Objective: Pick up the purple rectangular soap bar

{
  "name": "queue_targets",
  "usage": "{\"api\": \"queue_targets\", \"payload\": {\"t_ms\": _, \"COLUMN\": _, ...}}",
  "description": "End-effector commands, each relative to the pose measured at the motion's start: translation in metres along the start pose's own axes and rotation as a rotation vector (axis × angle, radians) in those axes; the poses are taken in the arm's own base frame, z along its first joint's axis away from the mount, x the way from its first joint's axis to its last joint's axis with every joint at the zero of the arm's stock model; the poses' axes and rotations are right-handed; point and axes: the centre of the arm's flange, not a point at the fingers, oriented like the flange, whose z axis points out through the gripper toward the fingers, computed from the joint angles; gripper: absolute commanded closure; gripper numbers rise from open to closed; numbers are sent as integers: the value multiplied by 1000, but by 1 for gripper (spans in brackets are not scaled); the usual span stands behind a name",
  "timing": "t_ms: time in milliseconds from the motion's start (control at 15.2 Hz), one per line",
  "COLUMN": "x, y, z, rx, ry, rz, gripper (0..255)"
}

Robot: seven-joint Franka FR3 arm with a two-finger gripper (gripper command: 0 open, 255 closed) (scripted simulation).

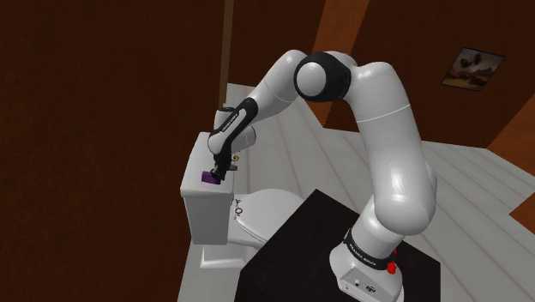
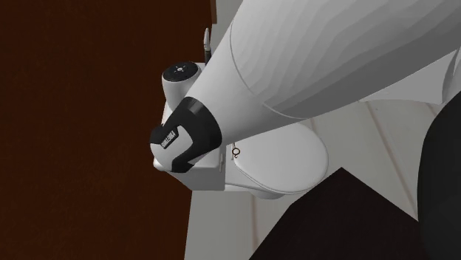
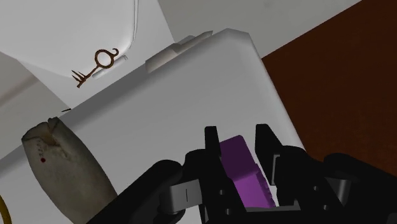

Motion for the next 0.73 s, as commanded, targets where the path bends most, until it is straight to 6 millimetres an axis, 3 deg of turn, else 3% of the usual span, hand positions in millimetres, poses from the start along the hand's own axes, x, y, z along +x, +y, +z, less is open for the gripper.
{"api": "queue_targets", "payload": {"t_ms": 0, "x": 0, "y": 0, "z": 0, "rx": 0, "ry": -1, "rz": 0, "gripper": 255}}
{"api": "queue_targets", "payload": {"t_ms": 660, "x": 0, "y": -1, "z": -47, "rx": 0, "ry": -1, "rz": 0, "gripper": 255}}
